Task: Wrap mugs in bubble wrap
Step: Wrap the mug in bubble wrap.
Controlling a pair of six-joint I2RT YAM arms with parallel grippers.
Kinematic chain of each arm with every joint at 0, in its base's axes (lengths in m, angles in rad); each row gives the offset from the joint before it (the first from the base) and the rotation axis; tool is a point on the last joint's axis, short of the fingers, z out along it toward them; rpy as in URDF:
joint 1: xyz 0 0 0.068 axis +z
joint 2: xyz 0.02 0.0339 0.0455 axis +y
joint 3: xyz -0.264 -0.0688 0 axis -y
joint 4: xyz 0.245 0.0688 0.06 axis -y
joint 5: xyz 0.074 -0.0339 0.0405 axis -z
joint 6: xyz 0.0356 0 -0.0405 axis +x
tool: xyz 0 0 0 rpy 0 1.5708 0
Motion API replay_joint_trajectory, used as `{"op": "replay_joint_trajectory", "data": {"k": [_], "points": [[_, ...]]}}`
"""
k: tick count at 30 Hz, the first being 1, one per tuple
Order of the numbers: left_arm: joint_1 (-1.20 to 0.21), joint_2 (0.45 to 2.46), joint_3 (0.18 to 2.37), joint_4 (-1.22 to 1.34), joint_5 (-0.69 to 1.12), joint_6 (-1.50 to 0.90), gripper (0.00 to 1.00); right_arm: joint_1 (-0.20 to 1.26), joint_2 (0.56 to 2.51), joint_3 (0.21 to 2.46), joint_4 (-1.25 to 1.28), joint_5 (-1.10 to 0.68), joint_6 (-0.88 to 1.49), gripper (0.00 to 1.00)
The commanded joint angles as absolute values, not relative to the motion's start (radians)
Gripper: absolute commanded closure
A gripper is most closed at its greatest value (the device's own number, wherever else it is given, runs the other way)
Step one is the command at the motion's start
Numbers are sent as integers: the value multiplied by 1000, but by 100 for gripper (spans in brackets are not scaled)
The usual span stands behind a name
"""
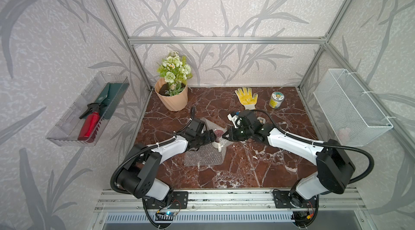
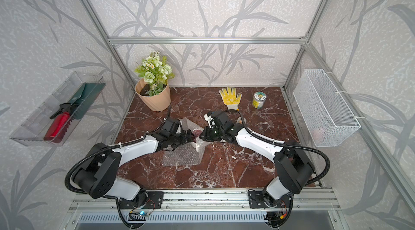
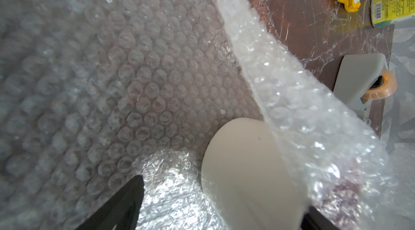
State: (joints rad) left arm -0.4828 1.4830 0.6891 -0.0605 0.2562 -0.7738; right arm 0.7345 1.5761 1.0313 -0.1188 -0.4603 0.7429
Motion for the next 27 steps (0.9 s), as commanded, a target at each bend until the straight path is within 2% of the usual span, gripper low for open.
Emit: {"op": "replay_joint_trajectory", "data": {"k": [1,8,17,27], "points": [[-484,1498,690,-85,255,-759,10,742,1621,1083,-55,-474,762,96],[-484,1505,691,-78,258,-762,10,744,1740,1127,-27,-463,778,96],[-485,1483,689,-87,256,-755,10,747,1827,1178,-118,-366,753,96],[-484,1291,688,-211,161,-733,15,764,1906,1233,-225,-301,740,96]]}}
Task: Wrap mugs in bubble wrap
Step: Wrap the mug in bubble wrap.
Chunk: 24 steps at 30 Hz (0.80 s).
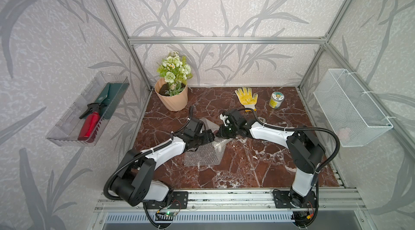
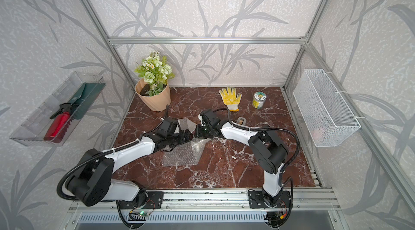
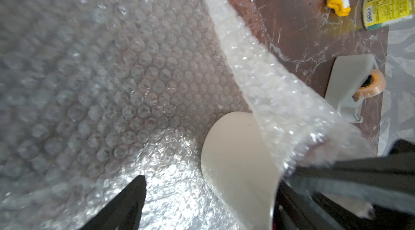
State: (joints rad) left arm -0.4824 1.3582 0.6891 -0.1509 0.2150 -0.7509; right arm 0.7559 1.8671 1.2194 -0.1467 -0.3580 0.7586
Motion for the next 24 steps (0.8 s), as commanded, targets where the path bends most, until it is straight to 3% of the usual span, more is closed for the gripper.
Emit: {"op": "replay_joint_trajectory", "data": {"k": [1,5,24], "points": [[-485,1269,679,-212,148,-736,16,768,1911,1236,-230,-296,738,96],[-483,1230,640,-162,152,-738,14,773,1923,1239,-228,-295,744,95],[-486,1407,639,-62,298,-741,15,773,1938,1254,-217,-317,759,93]]}}
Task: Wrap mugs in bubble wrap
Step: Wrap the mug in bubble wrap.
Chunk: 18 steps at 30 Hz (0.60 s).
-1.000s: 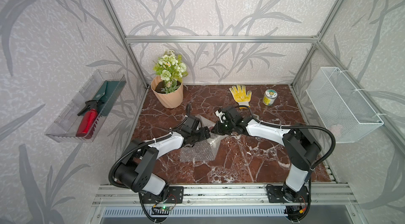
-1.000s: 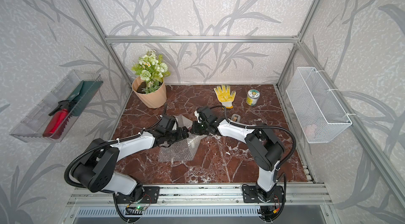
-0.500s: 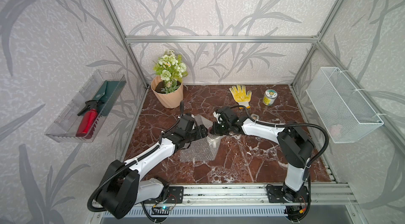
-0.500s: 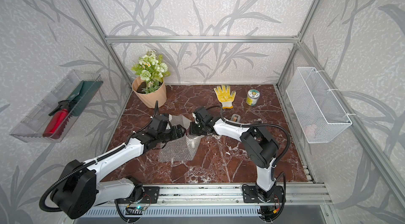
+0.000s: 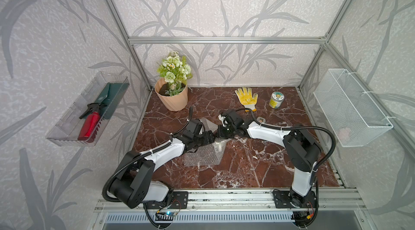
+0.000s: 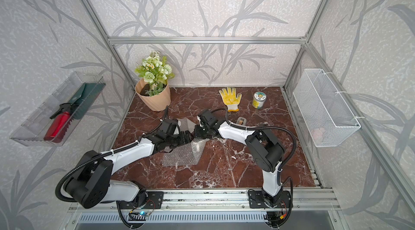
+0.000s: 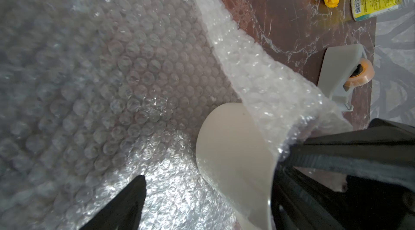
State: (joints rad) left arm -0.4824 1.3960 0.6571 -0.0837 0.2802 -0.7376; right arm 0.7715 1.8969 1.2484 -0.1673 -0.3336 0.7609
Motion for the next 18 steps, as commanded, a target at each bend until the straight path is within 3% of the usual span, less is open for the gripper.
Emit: {"op": "replay_joint_trajectory", "data": {"k": [1,9,13,18], "points": [[-485,1405,633,-64,293,-739,15,773,1937,1255,-217,-318,759,93],[-485,1408,615,-119,242,-734,23,773,1920,1290,-223,-350,752,85],[-485,1420,618,-133,235,-739,24,772,1896,1329,-240,-364,710,76],[-485,1437,638,-138,238,-736,24,772,1875,1375,-286,-377,682,74]]}}
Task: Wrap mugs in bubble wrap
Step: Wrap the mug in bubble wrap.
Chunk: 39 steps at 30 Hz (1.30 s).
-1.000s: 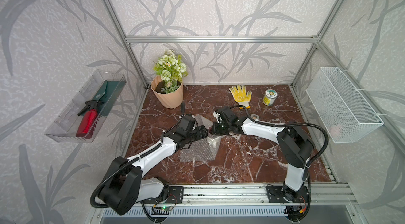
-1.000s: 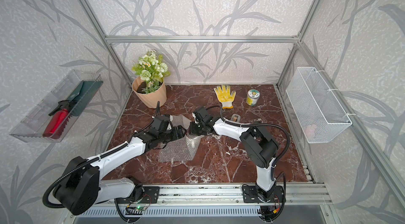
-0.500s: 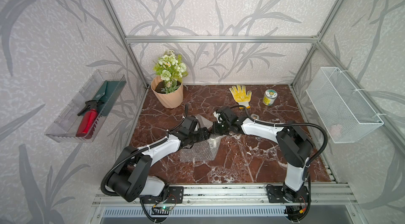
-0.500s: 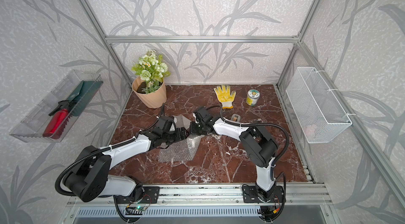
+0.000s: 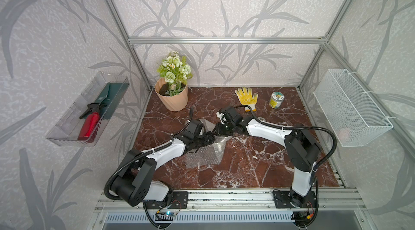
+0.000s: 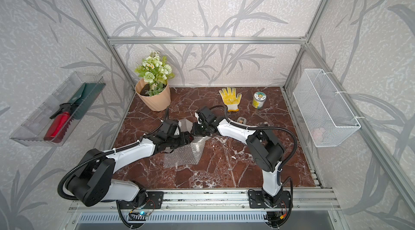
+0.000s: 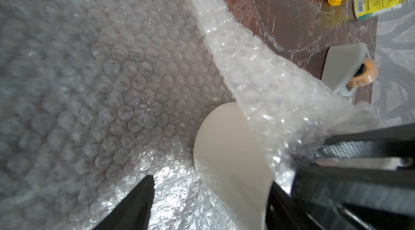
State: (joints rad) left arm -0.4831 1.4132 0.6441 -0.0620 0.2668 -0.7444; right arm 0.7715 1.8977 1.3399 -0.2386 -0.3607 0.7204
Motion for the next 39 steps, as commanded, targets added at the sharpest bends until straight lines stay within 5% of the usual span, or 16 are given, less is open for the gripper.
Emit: {"op": "replay_joint_trajectory", "data": {"k": [1,10,14,22,39], "points": [[-486,1437,640,-140,236,-735,24,772,1867,1374,-291,-375,678,74],[-486,1434,656,-143,236,-736,24,773,1653,1325,-503,-90,558,65],[-486,1436,670,-148,239,-735,24,778,1616,1302,-630,46,538,53],[-486,1448,689,-152,243,-733,24,813,1690,1290,-570,-48,578,40],[-484,1408,697,-183,224,-739,24,830,1946,1409,-600,-9,598,40]]}}
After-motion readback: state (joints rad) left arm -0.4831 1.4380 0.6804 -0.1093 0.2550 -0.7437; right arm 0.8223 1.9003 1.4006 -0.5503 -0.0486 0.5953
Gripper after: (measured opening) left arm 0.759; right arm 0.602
